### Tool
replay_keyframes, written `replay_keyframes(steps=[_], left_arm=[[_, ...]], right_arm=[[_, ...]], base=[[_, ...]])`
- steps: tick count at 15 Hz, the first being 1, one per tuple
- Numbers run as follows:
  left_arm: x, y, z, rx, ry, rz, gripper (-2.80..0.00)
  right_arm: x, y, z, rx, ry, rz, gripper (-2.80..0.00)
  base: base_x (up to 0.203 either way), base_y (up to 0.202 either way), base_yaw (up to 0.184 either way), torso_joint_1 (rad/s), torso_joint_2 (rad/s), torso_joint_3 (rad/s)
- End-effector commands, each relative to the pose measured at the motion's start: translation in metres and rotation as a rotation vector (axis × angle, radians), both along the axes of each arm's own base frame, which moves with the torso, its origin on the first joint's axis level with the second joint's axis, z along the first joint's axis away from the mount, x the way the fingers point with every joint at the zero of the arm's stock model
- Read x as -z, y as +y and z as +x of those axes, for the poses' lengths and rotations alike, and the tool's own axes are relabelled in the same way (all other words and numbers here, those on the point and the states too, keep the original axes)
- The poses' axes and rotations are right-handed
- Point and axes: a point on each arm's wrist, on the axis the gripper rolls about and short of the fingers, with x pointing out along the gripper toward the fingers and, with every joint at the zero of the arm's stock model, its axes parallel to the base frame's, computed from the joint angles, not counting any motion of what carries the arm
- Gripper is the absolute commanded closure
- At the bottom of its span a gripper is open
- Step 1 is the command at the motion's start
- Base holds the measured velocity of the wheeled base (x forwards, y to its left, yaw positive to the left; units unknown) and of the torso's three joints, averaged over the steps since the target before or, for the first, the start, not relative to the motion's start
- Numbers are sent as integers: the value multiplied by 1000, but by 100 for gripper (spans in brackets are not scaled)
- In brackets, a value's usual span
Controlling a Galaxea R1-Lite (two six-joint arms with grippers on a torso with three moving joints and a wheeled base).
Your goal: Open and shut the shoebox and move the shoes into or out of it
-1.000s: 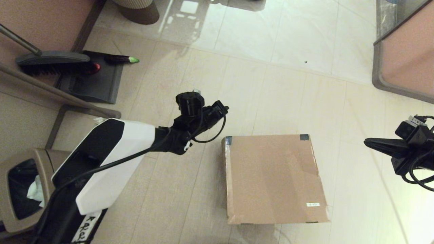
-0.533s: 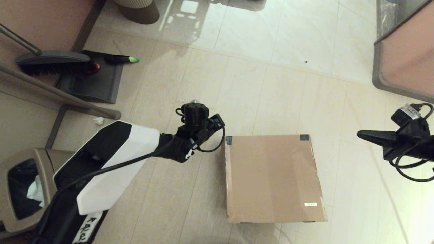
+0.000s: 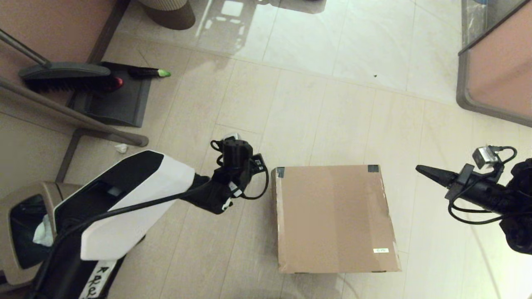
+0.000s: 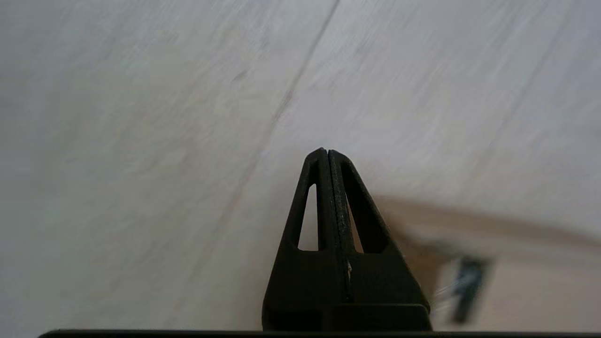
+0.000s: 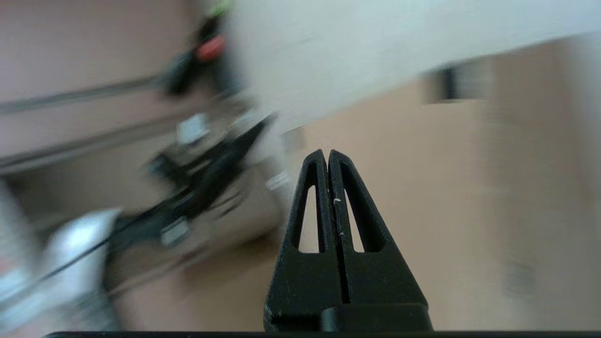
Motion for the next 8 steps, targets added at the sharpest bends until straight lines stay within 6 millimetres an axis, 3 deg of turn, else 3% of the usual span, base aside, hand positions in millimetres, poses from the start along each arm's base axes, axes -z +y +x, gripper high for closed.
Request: replay_keyframes(steps=[1,4,8], left_arm=[[18,9,-13,10,-2,113,0],[36,18,-28,20,6,184,0],[49,20,-30,33,31,191,0]], right_arm=[[16,6,-6,84,-9,-77,0],[47,21,-3,272,28,-313,0],[81,23,3,306,151,-447,0]], base=[[0,0,0,0,0,0],[0,0,0,0,0,0],[0,0,0,0,0,0]])
